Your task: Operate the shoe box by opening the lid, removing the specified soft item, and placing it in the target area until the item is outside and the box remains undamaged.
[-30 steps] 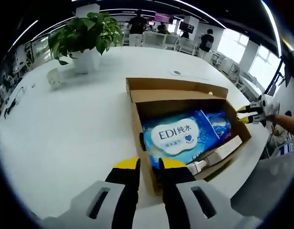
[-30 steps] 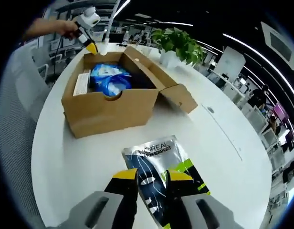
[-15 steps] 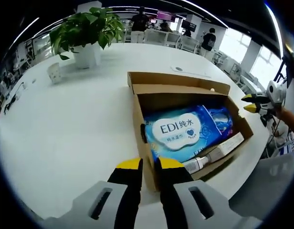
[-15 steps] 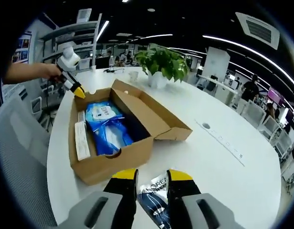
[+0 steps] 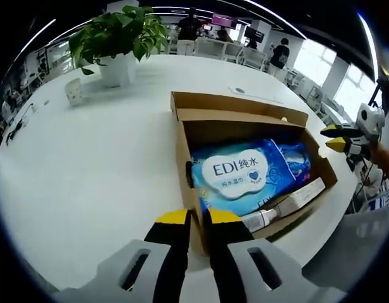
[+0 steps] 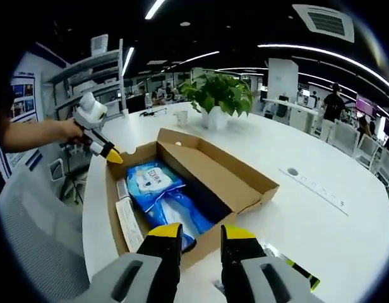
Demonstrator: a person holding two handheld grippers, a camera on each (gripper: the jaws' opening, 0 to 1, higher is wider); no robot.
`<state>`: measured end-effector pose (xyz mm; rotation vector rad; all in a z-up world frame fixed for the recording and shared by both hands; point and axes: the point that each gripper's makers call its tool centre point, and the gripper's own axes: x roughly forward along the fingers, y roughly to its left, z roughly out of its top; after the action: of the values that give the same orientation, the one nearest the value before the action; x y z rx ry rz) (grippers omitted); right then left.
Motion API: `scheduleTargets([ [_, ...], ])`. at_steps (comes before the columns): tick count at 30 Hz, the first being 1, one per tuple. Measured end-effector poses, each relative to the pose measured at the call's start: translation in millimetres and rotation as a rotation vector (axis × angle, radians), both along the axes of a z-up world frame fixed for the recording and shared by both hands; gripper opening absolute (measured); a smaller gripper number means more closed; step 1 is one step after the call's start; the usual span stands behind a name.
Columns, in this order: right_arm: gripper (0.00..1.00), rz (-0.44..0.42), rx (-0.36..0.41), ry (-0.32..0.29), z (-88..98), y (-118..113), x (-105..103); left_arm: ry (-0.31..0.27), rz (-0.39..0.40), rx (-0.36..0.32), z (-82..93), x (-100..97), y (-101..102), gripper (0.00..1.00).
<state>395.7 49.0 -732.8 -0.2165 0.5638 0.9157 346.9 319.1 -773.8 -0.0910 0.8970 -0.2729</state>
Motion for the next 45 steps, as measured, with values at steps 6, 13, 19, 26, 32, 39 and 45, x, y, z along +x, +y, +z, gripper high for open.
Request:
scheduleTargets([
  [6, 0.21, 0.017, 0.003, 0.015, -5.0, 21.3, -3.2, 0.001, 0.037, -0.009, -0.3, 0.0, 0.3, 0.07],
  [13, 0.21, 0.038, 0.024, 0.048, -13.3, 45.8, -8.8, -0.008, 0.076, -0.027, -0.4, 0.4, 1.5, 0.06],
  [19, 0.21, 0.047, 0.044, 0.077, -19.1, 63.5, -12.3, -0.003, 0.091, -0.030, -0.9, 0.8, 2.1, 0.06],
  [26, 0.21, 0.051, 0.056, 0.112, -27.9, 79.5, -14.9, -0.002, 0.091, -0.026, -1.1, 1.2, 2.4, 0.05],
  [32, 0.21, 0.056, 0.063, 0.131, -32.2, 92.2, -16.3, -0.003, 0.091, -0.025, -1.5, 1.0, 2.4, 0.05],
  [39, 0.19, 0.069, 0.052, 0.176, -39.5, 101.5, -24.5, -0.001, 0.092, -0.023, -1.8, 0.9, 2.3, 0.05],
  [45, 0.19, 0.076, 0.039, 0.194, -47.5, 104.3, -28.6, -0.001, 0.093, -0.023, -2.1, 1.3, 2.8, 0.05],
])
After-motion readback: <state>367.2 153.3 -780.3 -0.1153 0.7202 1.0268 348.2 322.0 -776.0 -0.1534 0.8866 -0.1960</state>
